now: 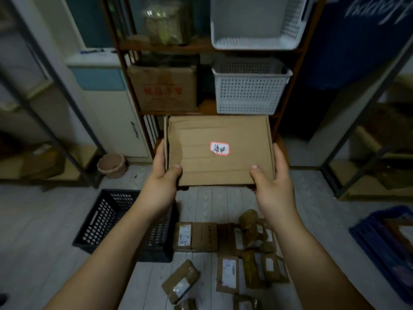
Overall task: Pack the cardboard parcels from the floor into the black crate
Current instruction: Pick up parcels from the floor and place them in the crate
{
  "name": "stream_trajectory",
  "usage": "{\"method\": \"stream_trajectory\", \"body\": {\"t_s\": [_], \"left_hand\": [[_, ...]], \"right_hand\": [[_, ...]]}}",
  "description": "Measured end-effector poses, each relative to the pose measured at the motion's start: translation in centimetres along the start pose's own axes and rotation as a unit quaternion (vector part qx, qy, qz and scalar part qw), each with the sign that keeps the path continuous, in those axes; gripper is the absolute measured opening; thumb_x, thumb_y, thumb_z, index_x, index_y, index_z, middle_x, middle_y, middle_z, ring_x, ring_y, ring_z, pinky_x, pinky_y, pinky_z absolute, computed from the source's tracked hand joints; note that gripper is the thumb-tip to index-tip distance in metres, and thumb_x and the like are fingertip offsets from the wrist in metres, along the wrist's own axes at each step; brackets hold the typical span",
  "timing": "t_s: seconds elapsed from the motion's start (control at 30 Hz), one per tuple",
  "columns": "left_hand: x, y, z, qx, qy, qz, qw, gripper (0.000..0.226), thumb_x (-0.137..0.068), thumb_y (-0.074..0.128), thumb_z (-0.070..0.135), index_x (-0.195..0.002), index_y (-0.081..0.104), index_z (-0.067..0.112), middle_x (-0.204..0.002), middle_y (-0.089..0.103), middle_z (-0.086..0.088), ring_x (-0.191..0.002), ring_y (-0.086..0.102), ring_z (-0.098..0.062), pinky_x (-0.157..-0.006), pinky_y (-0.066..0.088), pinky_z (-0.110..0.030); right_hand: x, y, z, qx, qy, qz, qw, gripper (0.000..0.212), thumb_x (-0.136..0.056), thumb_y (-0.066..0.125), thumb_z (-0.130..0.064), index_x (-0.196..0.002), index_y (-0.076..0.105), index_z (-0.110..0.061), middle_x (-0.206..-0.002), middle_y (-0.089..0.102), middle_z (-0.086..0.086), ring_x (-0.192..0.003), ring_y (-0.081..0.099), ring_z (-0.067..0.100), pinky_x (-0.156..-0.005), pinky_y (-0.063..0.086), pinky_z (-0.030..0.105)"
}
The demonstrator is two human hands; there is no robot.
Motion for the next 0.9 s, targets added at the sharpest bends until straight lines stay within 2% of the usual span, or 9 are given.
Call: {"method": "stream_trajectory", "body": {"t_s": [0.07, 0.13, 0.23, 0.33, 0.4, 0.57, 0.63, 0.73, 0.9], "left_hand": [[1.0, -0.9, 2.9, -0.001, 0.012, -0.006, 1.000, 0.056, -0.096, 0.039, 0.004, -0.139, 0.022, 0.036, -0.128, 0.044, 0.017, -0.118, 0.046, 0.002, -0.094, 0.036, -0.009], [2.2, -2.0, 4.7, 0.000, 0.017, -0.003, 1.000, 0.058, -0.096, 0.042, 0.007, -0.131, 0.023, 0.049, -0.134, 0.043, 0.013, -0.129, 0.041, -0.012, -0.110, 0.032, -0.031], [4.1, -4.0, 6.7, -0.010, 0.042, 0.022, 0.999, 0.055, -0.092, 0.048, 0.024, -0.129, 0.028, 0.060, -0.142, 0.043, 0.009, -0.129, 0.045, -0.022, -0.107, 0.037, -0.054], [5.6, -6.4, 7.6, 0.013, 0.044, 0.041, 0.998, 0.057, -0.096, 0.045, 0.023, -0.137, 0.023, 0.055, -0.135, 0.047, 0.009, -0.118, 0.053, -0.019, -0.084, 0.055, -0.042], [6.6, -8.2, 7.9, 0.041, 0.039, 0.050, 0.997, 0.058, -0.097, 0.043, 0.020, -0.137, 0.021, 0.056, -0.131, 0.048, 0.010, -0.111, 0.057, -0.017, -0.075, 0.056, -0.035], [8.5, -15.3, 8.0, 0.040, 0.076, 0.123, 0.989, 0.052, -0.096, 0.045, 0.018, -0.133, 0.027, 0.050, -0.119, 0.050, 0.019, -0.113, 0.054, -0.012, -0.098, 0.046, -0.046], [9.2, -19.0, 7.7, 0.034, 0.090, 0.160, 0.983, 0.053, -0.096, 0.044, 0.014, -0.137, 0.023, 0.040, -0.111, 0.046, 0.021, -0.099, 0.056, 0.002, -0.090, 0.050, -0.030], [10.1, -25.6, 6.8, 0.036, 0.089, 0.184, 0.978, 0.048, -0.096, 0.043, 0.008, -0.132, 0.026, 0.034, -0.106, 0.045, 0.021, -0.078, 0.058, 0.017, -0.059, 0.049, -0.008], [10.6, -36.3, 5.3, 0.029, 0.080, 0.187, 0.979, 0.050, -0.096, 0.045, 0.011, -0.128, 0.030, 0.046, -0.115, 0.047, 0.025, -0.102, 0.053, 0.002, -0.076, 0.046, -0.016]], "right_hand": [[1.2, -0.4, -2.7, -0.003, -0.013, -0.002, 1.000, 0.064, -0.094, 0.054, -0.011, -0.148, 0.027, -0.031, -0.132, 0.046, -0.012, -0.118, 0.047, 0.004, -0.100, 0.039, 0.024], [2.2, -0.7, -4.8, -0.015, -0.019, -0.015, 1.000, 0.063, -0.095, 0.053, -0.012, -0.148, 0.026, -0.031, -0.134, 0.044, -0.013, -0.120, 0.044, 0.002, -0.100, 0.037, 0.023], [3.5, -0.6, -7.4, -0.022, -0.052, -0.035, 0.998, 0.063, -0.095, 0.052, -0.013, -0.149, 0.025, -0.031, -0.134, 0.043, -0.015, -0.120, 0.042, 0.000, -0.098, 0.034, 0.019], [4.9, 0.5, -9.7, -0.034, -0.086, -0.053, 0.994, 0.062, -0.095, 0.053, -0.013, -0.147, 0.026, -0.033, -0.127, 0.044, -0.021, -0.108, 0.046, -0.012, -0.091, 0.036, 0.009], [5.9, 1.8, -10.6, -0.040, -0.105, -0.067, 0.991, 0.061, -0.095, 0.053, -0.013, -0.147, 0.028, -0.034, -0.129, 0.046, -0.020, -0.108, 0.047, -0.013, -0.087, 0.038, 0.002], [9.0, 8.4, -12.2, -0.061, -0.130, -0.093, 0.985, 0.064, -0.095, 0.053, -0.014, -0.148, 0.024, -0.032, -0.120, 0.044, -0.031, -0.101, 0.045, -0.025, -0.079, 0.037, -0.006], [10.5, 12.3, -12.5, -0.068, -0.135, -0.097, 0.984, 0.063, -0.095, 0.053, -0.014, -0.148, 0.024, -0.033, -0.122, 0.045, -0.027, -0.100, 0.045, -0.027, -0.081, 0.039, -0.002], [13.2, 19.0, -12.8, -0.079, -0.129, -0.107, 0.983, 0.063, -0.095, 0.053, -0.015, -0.147, 0.024, -0.036, -0.130, 0.045, -0.018, -0.105, 0.045, -0.019, -0.088, 0.039, 0.006], [16.6, 28.8, -13.9, -0.078, -0.117, -0.138, 0.980, 0.062, -0.095, 0.054, -0.016, -0.147, 0.025, -0.036, -0.128, 0.045, -0.017, -0.108, 0.049, -0.009, -0.092, 0.039, 0.015]]}}
Point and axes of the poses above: each hand's wrist, its own x-axis away from the middle knuckle, its own y-axis out of the palm, z = x × y, the point moved 1 cm from there along -x, towards the middle knuckle
